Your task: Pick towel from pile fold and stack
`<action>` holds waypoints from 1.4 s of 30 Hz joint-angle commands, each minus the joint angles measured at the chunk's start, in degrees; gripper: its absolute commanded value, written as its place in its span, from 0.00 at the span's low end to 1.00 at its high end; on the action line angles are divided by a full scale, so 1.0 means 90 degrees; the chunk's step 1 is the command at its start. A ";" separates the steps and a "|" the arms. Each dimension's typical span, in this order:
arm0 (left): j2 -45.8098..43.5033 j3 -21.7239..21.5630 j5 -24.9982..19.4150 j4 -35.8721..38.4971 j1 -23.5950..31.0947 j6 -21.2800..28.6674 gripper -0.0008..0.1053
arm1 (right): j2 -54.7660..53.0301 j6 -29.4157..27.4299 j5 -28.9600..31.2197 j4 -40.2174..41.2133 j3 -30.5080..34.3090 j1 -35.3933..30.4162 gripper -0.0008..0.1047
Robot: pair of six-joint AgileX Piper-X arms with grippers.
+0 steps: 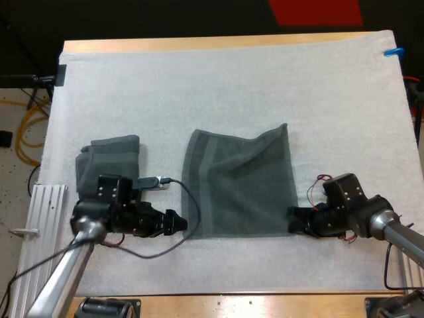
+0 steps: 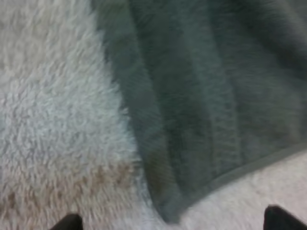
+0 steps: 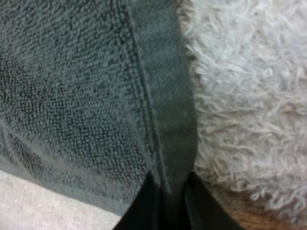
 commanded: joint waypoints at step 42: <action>0.2017 -0.0095 0.0811 -0.0798 -0.0974 -0.0331 0.01 | 0.0019 -0.0152 0.0035 0.0092 0.0020 0.0005 0.01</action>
